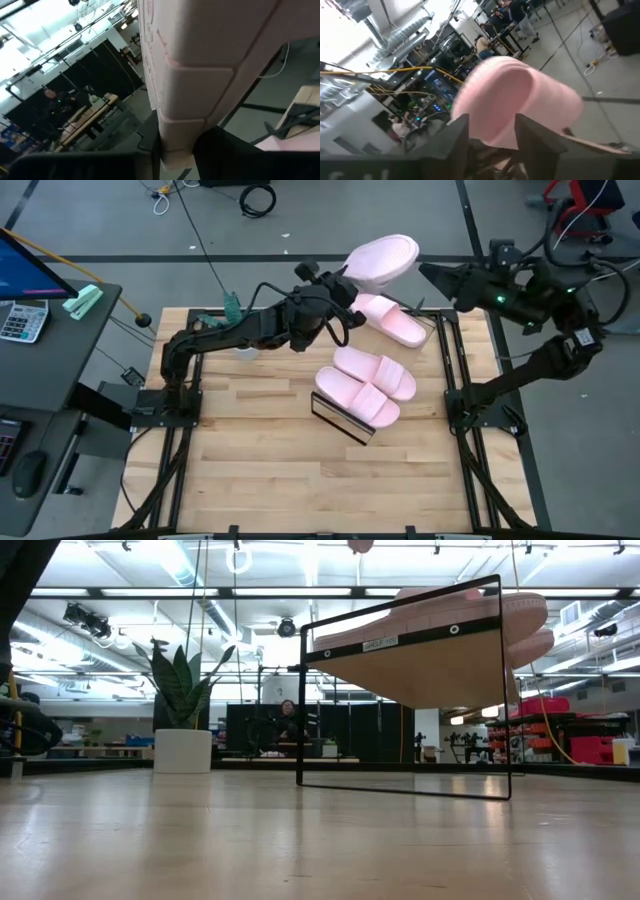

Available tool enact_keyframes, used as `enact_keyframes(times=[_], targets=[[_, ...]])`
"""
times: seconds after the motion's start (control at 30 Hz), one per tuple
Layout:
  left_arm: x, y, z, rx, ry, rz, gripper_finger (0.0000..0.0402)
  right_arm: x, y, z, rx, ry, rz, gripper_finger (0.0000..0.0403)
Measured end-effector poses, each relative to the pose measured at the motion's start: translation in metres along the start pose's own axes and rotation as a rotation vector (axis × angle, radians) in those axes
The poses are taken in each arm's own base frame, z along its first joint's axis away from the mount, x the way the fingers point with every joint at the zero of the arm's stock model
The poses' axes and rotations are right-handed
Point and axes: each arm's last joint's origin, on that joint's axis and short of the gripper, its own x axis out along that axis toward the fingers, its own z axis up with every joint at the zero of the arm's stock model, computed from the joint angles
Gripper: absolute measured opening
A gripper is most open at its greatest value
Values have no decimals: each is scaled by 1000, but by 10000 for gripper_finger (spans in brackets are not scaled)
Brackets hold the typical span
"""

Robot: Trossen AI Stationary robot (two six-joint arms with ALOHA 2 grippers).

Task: Pick and place slides into the shelf
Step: Put the pink slide on the shelf

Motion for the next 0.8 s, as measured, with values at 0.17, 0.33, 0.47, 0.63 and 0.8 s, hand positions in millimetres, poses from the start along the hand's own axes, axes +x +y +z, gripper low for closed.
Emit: enact_keyframes(times=[0.17, 0.33, 0.47, 0.63, 0.8], targets=[[0, -1, 1, -108, -17, -35, 83, -8, -4, 2, -142, 16, -9, 191], [-5, 1, 3, -398, -33, -165, 83, -28, -14, 10, -299, 30, -30, 202], [-7, 5, 1, -665, 12, -286, 83, -46, -23, 17, -335, 35, -47, 199], [8, 12, -7, -1048, 121, -416, 82, -68, -34, 23, -369, 56, -61, 190], [18, 15, -12, -1327, 199, -409, 82, -81, -45, 23, -403, 107, -99, 184]])
